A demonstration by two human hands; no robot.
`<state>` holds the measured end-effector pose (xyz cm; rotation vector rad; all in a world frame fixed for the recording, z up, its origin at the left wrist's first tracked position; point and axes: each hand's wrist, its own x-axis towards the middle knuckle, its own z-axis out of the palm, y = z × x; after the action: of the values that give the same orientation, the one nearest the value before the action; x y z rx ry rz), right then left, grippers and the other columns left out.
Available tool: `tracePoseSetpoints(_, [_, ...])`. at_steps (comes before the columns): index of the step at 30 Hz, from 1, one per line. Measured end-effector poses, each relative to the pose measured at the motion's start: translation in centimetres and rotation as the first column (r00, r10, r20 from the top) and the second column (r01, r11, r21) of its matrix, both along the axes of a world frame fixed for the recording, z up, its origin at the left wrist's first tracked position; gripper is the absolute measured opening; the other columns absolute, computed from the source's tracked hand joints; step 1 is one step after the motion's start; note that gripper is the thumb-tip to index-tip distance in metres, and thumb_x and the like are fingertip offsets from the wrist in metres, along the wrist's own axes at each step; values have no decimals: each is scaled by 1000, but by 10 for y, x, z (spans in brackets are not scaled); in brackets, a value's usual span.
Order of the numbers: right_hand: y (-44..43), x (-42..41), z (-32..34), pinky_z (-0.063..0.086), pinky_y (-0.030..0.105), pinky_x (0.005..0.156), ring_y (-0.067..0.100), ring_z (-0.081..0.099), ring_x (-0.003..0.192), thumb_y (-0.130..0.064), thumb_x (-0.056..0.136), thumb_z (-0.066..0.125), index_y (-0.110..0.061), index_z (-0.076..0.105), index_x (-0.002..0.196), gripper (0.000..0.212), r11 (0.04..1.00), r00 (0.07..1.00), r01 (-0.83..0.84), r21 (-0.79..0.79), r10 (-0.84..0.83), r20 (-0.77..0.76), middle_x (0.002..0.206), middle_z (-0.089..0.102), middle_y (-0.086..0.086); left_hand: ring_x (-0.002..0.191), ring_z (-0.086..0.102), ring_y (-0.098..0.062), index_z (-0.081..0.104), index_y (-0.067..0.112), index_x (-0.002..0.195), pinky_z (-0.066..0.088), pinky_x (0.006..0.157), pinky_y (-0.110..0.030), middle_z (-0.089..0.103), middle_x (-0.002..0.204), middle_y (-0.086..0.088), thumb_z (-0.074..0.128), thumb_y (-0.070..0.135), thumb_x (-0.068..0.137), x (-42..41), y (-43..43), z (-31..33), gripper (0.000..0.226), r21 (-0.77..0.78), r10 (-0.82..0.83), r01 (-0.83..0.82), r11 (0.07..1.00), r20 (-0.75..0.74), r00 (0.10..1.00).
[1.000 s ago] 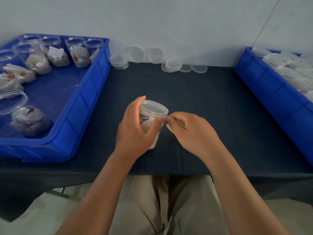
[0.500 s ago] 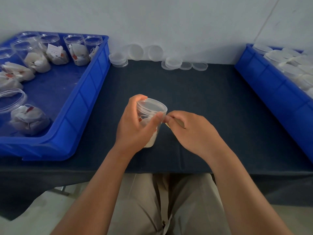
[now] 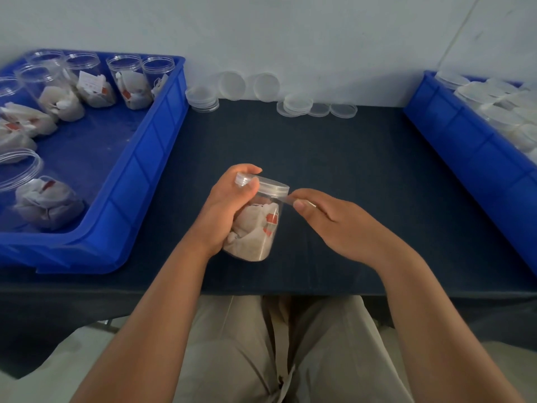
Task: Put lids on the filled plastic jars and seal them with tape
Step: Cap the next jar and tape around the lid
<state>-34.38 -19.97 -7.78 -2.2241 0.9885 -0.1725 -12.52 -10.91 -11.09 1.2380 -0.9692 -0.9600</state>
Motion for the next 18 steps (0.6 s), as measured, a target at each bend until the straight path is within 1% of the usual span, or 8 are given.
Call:
tracePoseSetpoints(4, [-6,6,-1,50,37,97,6,58,118,-82,95,30,-59,40,141,52,999,1000,18,27,-17,-25,131,60,-25,103,72,-31,61,21,131,62,82,-43,71,120,-11,60,50,95,3,-2,-7,46,2,-76,77,997,-132,988])
tracePoseSetpoints(6, [-8,9,1,51,42,100,8,61,114,-86,91,30,-59,33,147,61,999,999,18,49,-16,-28,122,62,-20,103,71,-31,59,17,134,60,85,-45,70,120,-14,52,45,101,6,-2,-10,44,-10,-124,124,992,-164,979])
tracePoseSetpoints(8, [-9,11,3,50,41,98,8,61,111,-90,87,29,-66,21,149,68,997,1000,-9,72,11,-29,118,60,-21,102,71,-30,57,15,136,61,86,-43,71,119,-15,43,39,105,8,-3,-12,42,-14,-166,166,986,-155,974])
tracePoseSetpoints(10, [-9,12,5,44,35,96,5,56,116,-90,84,29,-73,16,148,67,993,998,-49,104,51,-20,128,51,-28,101,70,-29,55,10,138,60,86,-41,70,118,-16,37,37,107,9,-4,-14,45,-10,-209,210,978,-147,967])
tracePoseSetpoints(12, [-8,14,7,39,25,92,-5,52,115,-90,85,31,-74,23,145,62,988,997,-82,133,81,11,130,45,-42,103,69,-28,51,3,142,59,88,-40,67,120,-18,34,37,106,9,-7,-16,52,-3,-238,241,971,-174,956])
tracePoseSetpoints(14, [-6,16,9,36,17,87,-16,49,111,-89,87,34,-73,31,143,59,988,996,-78,133,72,48,121,45,-52,106,69,-29,47,-1,147,58,90,-40,65,124,-20,32,39,106,10,-8,-19,59,4,-248,253,968,-184,951])
tracePoseSetpoints(16, [-2,17,7,38,16,91,-16,50,116,-87,90,38,-69,37,144,56,993,996,-45,112,36,87,125,50,-50,111,69,-30,50,7,150,58,93,-41,68,127,-18,30,48,107,10,-8,-17,63,34,-224,232,972,-151,963])
tracePoseSetpoints(18, [3,17,3,41,21,99,-10,50,125,-81,94,44,-63,42,146,55,995,990,10,98,-23,136,137,52,-42,120,70,-24,56,20,149,56,101,-40,72,130,-7,27,62,104,8,-8,-11,68,92,-152,153,984,-18,988])
